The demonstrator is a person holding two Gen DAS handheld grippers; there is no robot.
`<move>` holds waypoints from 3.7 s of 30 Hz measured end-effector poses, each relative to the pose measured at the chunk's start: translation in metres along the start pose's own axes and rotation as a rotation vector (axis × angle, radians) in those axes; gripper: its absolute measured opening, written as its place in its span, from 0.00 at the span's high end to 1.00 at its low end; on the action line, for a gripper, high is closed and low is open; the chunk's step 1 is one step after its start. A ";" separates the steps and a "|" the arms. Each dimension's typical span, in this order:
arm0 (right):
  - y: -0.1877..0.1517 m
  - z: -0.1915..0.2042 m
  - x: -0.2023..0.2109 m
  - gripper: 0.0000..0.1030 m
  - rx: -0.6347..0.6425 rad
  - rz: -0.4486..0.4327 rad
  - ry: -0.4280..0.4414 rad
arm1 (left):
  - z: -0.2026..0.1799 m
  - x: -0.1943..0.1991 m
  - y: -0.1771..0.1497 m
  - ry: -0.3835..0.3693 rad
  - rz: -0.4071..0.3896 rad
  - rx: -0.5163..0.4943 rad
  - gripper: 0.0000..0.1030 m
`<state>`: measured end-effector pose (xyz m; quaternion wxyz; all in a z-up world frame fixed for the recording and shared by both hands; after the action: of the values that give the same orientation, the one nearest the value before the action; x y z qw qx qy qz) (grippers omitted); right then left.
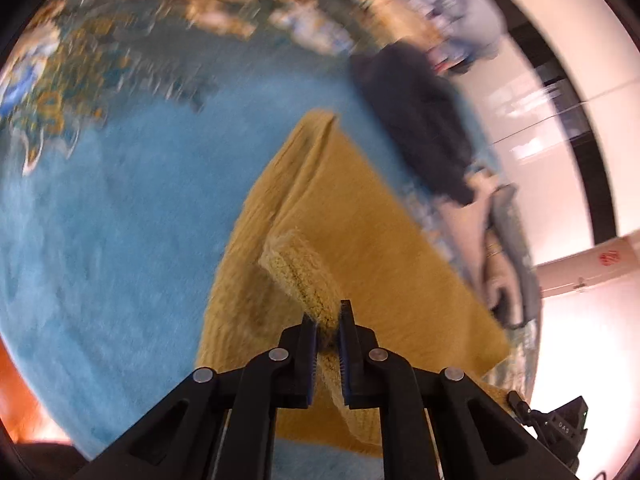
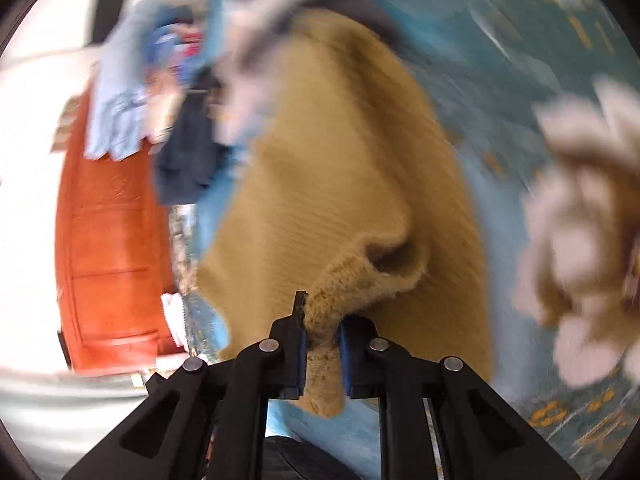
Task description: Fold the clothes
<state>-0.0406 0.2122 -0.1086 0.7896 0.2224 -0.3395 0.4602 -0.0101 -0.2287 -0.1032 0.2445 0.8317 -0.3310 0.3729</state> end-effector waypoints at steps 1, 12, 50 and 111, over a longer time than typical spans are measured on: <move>0.004 0.019 0.016 0.88 0.094 -0.056 0.029 | -0.003 0.003 -0.001 -0.002 -0.008 -0.015 0.90; -0.030 -0.054 -0.019 0.88 0.058 0.017 -0.127 | 0.013 -0.013 -0.006 0.092 0.115 0.085 0.90; -0.010 -0.076 -0.029 0.72 -0.029 -0.043 -0.022 | 0.050 -0.032 0.050 0.021 0.173 0.112 0.47; -0.056 0.085 -0.007 0.83 0.427 -0.015 -0.207 | -0.038 0.043 -0.029 -0.188 0.138 -0.122 0.74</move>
<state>-0.0221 0.1250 -0.0588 0.6890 0.4329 -0.3118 0.4906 0.0151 -0.2006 -0.0508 0.2363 0.8217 -0.4310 0.2886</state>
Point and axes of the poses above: each gripper's, at about its wrist camera, not at the fingertips, and x roughly against the way its jaws point, z to its left, y to its top, the point moved 1 cm from there along -x, roughly the way its jaws point, and after that the axes turned 6 degrees about -y, right-handed, at the moved point
